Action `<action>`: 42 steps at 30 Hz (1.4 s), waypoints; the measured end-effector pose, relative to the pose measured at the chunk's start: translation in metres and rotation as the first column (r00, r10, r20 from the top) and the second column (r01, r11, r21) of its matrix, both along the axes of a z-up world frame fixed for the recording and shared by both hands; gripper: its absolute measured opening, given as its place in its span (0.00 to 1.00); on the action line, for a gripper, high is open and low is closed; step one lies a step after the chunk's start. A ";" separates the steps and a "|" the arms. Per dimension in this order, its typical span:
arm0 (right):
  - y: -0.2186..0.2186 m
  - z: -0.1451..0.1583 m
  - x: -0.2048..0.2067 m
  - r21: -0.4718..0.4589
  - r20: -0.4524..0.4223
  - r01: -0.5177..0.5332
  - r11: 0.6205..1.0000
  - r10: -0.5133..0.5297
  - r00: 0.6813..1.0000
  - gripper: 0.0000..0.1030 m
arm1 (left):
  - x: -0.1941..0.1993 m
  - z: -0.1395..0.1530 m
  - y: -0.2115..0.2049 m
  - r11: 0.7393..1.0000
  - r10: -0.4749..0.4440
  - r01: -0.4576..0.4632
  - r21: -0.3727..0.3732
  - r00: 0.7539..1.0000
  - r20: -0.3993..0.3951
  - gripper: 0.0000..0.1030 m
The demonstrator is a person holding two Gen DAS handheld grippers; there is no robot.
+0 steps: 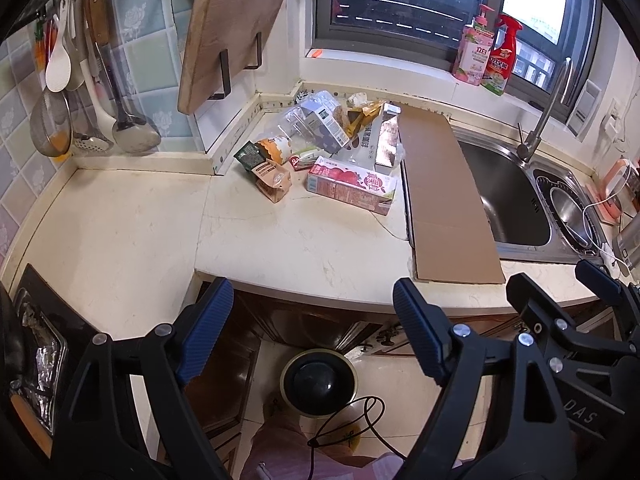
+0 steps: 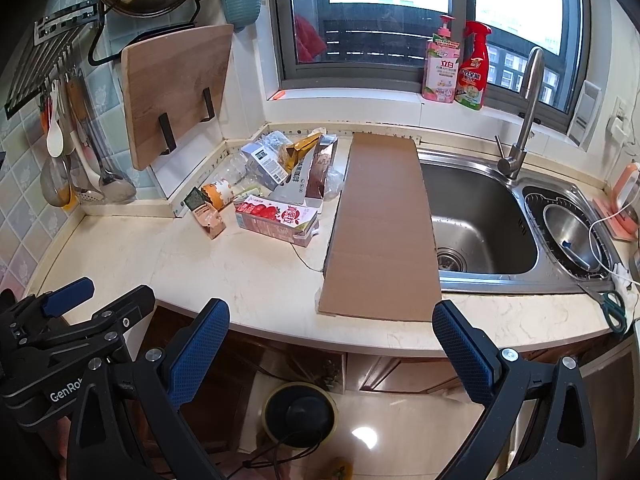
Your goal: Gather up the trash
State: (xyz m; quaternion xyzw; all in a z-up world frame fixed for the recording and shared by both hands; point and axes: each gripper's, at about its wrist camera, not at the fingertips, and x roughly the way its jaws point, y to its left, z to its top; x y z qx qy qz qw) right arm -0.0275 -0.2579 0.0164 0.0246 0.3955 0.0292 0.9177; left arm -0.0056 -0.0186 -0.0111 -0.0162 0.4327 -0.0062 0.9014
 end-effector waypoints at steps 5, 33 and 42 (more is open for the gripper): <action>0.001 -0.001 0.000 0.000 -0.004 -0.001 1.000 0.001 1.000 0.99 | -0.001 -0.002 -0.001 1.000 0.007 -0.007 0.003 1.000 -0.006 0.78; 0.009 0.000 0.002 0.006 -0.005 -0.030 1.000 0.030 1.000 0.99 | -0.007 -0.003 0.004 0.999 0.036 -0.036 0.011 0.999 -0.004 0.78; 0.019 -0.003 0.007 0.003 -0.001 -0.047 0.999 0.047 0.999 0.99 | 0.007 -0.005 0.009 0.999 0.046 -0.045 0.016 0.999 -0.020 0.78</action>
